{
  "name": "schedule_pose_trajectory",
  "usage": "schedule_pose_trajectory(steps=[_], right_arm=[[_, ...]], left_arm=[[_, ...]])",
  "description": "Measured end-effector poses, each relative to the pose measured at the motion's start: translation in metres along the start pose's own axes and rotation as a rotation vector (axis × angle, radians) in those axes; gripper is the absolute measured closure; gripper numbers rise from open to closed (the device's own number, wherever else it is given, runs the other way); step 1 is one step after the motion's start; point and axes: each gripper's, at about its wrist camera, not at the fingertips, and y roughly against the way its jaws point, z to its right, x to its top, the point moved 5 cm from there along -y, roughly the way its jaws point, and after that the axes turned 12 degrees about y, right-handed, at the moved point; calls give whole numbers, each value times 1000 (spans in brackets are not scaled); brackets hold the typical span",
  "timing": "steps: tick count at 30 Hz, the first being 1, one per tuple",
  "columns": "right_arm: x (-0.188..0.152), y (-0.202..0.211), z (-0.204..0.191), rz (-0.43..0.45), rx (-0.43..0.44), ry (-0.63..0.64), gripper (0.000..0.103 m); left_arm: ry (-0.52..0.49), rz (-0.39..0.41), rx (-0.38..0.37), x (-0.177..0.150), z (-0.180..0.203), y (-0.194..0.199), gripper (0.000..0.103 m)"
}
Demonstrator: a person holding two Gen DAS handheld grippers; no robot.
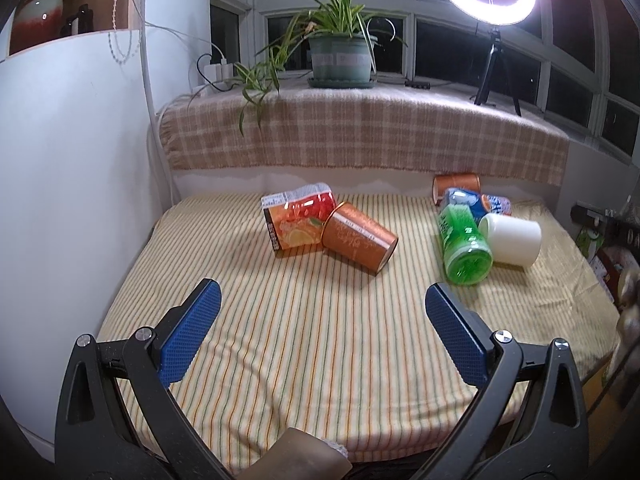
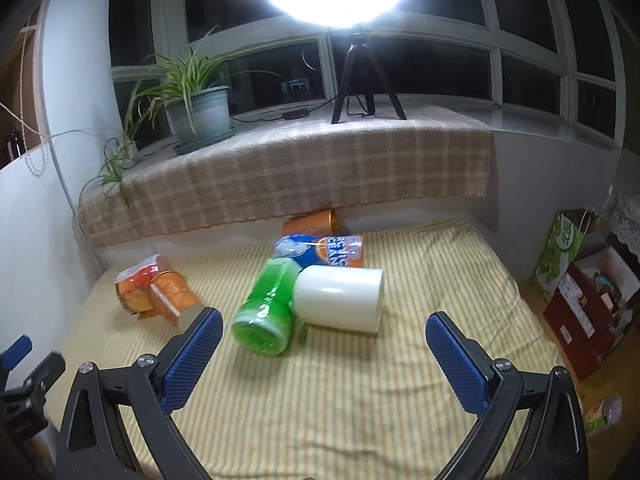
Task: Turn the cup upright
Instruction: 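Move the right gripper toward the white cup lying on its side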
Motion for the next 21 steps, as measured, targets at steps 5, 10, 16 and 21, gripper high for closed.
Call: schedule_pose_trajectory(steps=[5,10,16,21], right_arm=[[13,-25,16,-68,77,-31,3],[19,-53,37,-139,111,-108,7],[17,-83,55,-235,134,-200,9],[6,-99,59,-305,213,-333,10]], left_arm=[[-6,-40,19,-5,-5,-13,0],[0,-77,36,-11,-12,-25,0],[9,-104,57,-17,-22,-36,0],[15,-123,62,-18,-29,-44,0]])
